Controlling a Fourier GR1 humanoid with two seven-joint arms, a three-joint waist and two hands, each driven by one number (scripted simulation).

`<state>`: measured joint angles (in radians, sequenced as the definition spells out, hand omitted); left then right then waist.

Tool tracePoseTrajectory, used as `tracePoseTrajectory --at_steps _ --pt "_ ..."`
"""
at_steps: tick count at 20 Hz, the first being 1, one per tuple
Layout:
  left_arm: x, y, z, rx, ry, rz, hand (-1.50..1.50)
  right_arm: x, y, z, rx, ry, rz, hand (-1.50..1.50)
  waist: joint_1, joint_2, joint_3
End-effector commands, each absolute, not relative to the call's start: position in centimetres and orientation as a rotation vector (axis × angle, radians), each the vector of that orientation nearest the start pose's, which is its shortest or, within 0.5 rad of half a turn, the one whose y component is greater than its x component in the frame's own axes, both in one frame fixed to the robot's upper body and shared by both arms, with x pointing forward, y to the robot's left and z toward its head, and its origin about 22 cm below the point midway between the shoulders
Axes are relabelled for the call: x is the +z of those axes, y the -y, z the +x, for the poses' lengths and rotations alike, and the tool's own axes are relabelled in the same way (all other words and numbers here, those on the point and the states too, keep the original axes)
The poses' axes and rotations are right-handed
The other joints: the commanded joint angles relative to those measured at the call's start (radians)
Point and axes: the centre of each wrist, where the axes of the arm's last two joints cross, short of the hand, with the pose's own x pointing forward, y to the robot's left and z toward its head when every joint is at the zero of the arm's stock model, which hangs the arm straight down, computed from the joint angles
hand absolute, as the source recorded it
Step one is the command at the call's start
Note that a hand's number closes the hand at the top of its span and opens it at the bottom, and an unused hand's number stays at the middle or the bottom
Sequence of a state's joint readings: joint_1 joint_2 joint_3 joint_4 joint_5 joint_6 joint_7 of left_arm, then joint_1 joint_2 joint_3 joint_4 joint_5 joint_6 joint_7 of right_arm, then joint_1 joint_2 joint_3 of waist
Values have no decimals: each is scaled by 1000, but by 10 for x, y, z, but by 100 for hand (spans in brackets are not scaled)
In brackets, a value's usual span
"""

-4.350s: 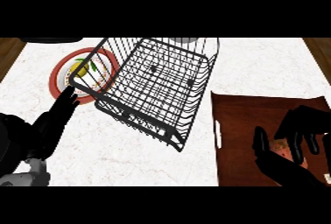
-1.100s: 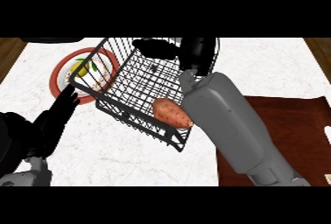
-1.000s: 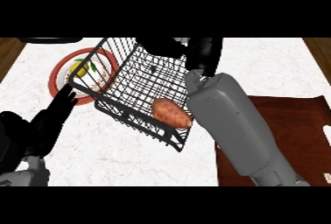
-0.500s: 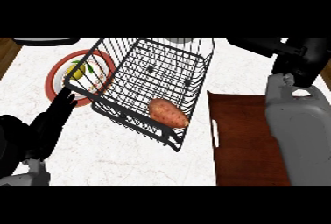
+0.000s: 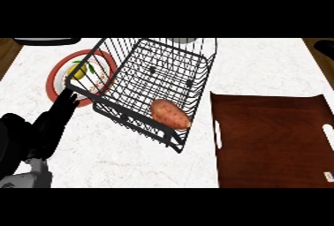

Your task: Pick the sweet potato from the tray and place it in the tiered basket

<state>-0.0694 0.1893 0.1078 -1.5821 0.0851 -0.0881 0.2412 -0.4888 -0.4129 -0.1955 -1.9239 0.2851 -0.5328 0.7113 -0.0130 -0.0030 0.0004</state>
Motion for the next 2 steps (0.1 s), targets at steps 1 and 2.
tracePoseTrajectory --at_steps 1,2 --pt "40 -281 256 -81 1407 77 0 250 317 244 -429 1857 -724 -150 6 1 0" --pt "43 -290 255 -68 1411 90 0 258 326 231 -422 1837 -714 -150 2 0 0"
